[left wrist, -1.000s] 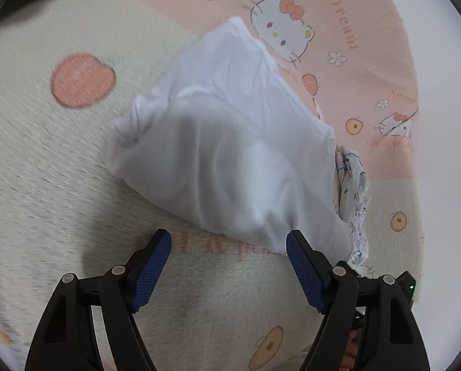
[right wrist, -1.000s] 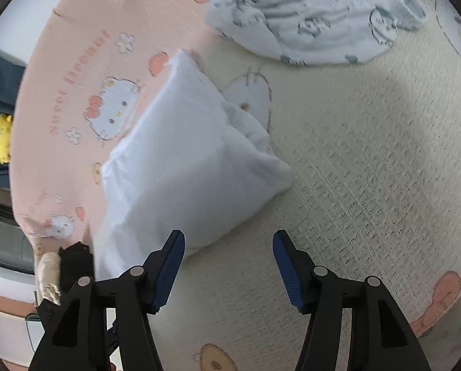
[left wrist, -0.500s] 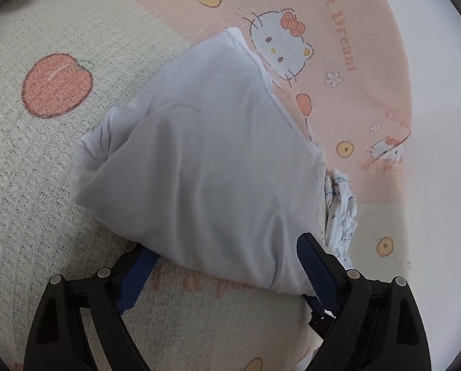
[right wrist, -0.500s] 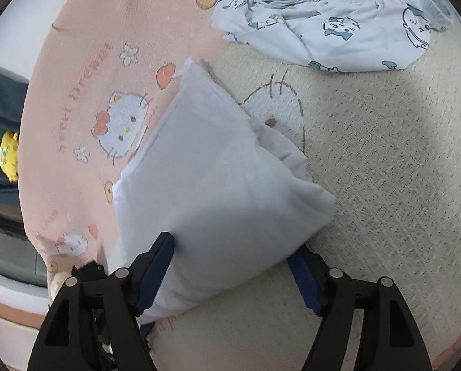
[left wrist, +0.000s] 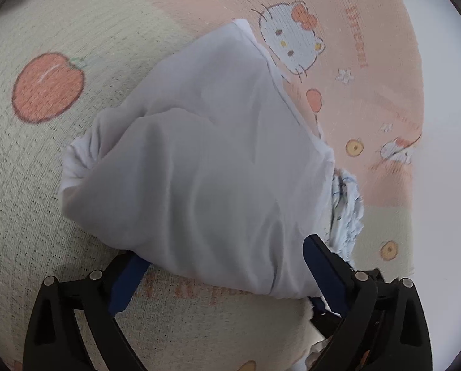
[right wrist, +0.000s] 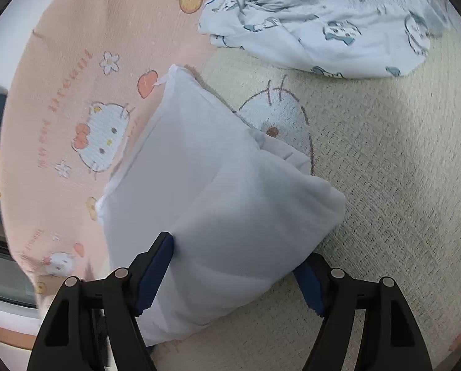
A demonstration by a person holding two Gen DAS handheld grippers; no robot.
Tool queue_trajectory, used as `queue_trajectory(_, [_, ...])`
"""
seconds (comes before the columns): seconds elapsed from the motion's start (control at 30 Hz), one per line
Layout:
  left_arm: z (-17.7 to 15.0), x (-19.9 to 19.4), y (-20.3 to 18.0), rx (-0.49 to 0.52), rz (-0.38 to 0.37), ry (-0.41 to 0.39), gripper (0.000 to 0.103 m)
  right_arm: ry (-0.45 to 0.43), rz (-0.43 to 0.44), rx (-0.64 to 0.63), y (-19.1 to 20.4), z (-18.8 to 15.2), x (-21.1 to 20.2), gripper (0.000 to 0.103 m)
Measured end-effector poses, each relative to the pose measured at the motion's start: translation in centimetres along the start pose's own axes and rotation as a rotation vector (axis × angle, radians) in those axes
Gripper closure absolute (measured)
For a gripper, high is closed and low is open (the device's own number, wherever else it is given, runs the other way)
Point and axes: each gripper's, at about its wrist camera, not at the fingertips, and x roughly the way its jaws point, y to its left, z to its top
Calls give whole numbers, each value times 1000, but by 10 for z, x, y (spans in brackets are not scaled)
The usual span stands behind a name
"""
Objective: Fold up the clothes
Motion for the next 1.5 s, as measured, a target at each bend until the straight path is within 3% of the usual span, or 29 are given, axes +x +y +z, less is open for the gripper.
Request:
queue_trajectory(0.23, [0,2,-10,38,85,4,9,-22,-142,-103,21,-1,0,39])
queue_trajectory(0.4, [0,1,-16,87,218,1,40,-33,-231,-232,44,-7,-4,52])
queue_trajectory(0.43, [1,0,-15,98,240,-1,52,-37,-257,-270,50,-10,-4,53])
queue_trajectory(0.53, [3,-4,-10,84,235,9,61,-51,-338,-383,68,-18,-6,61])
queue_trajectory(0.67, [5,-9,-6,52,217,24,73,-55,-307,-423,69,-25,-17,66])
queue_trajectory(0.83, [-5,-21,-15,90,253,9,78,-60,-267,-474,70,-34,-30,67])
queue_trajectory(1.13, [-33,-36,-11,126,275,57,79,27,-125,-240,16,-18,-57,67])
queue_trajectory(1.4, [-42,-38,-13,179,277,85,79,46,-106,-190,-4,-29,-65,67])
queue_trajectory(1.5, [-39,-40,-10,167,220,93,79,58,-91,-192,-8,-34,-66,60])
